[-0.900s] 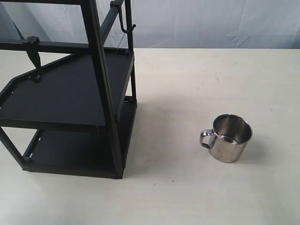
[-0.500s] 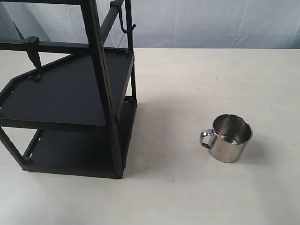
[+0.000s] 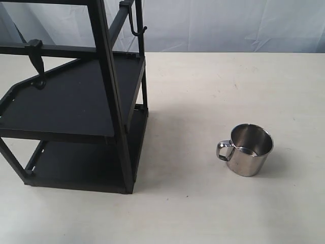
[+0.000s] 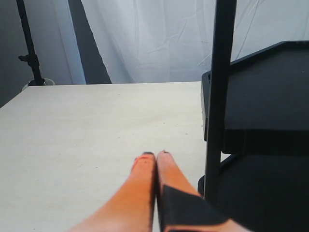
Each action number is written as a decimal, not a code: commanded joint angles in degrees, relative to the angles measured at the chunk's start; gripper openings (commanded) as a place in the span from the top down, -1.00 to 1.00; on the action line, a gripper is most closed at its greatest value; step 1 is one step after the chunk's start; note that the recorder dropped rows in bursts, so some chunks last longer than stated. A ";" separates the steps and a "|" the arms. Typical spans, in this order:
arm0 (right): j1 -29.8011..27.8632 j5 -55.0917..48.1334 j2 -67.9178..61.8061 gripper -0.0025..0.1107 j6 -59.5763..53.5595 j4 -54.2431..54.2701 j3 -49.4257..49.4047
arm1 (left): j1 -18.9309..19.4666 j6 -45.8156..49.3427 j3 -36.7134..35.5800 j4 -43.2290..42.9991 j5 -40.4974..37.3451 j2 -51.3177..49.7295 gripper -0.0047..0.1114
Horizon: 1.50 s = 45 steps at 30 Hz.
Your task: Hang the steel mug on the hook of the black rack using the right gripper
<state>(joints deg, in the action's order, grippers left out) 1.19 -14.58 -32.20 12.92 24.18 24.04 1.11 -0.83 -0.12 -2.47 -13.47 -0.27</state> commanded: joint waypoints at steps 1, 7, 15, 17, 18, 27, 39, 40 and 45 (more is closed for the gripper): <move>0.11 -18.70 -20.45 0.97 -2.46 -16.74 17.77 | -0.07 -0.12 0.12 -0.15 0.25 0.27 0.89; 0.11 -34.69 -42.56 0.90 -7.13 -22.28 35.37 | -0.07 -0.12 0.12 -0.15 0.25 0.27 0.89; 0.11 -39.32 -57.37 -0.13 -17.23 -13.13 38.63 | -0.07 -0.12 0.12 -0.15 0.25 0.27 0.89; 0.21 -39.94 -59.62 -0.11 -18.04 -10.90 38.63 | -0.07 -0.12 0.12 -0.15 0.25 0.27 0.89; 0.33 -40.09 -60.85 -0.08 -19.09 -9.51 38.63 | -0.07 -0.12 0.12 -0.15 0.25 0.27 0.89; 5.34 -39.97 -66.59 -0.06 -20.76 -8.55 38.63 | -0.07 -0.12 0.12 -0.15 0.25 0.27 0.89; 5.79 -39.21 -73.94 -0.02 -20.64 -9.33 38.53 | -0.07 -0.12 0.12 -0.15 0.25 0.27 0.89; 5.79 -39.21 -74.55 0.01 -20.64 -9.33 38.53 | -0.07 -0.12 0.12 -0.15 0.25 0.27 0.89; 5.79 -39.21 -75.97 0.41 -20.64 -9.11 38.53 | -0.07 -0.12 0.12 -0.15 0.25 0.27 0.89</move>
<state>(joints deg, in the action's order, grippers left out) 6.89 -54.12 -107.68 -7.34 15.39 62.25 1.11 -0.83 -0.12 -2.47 -13.47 -0.27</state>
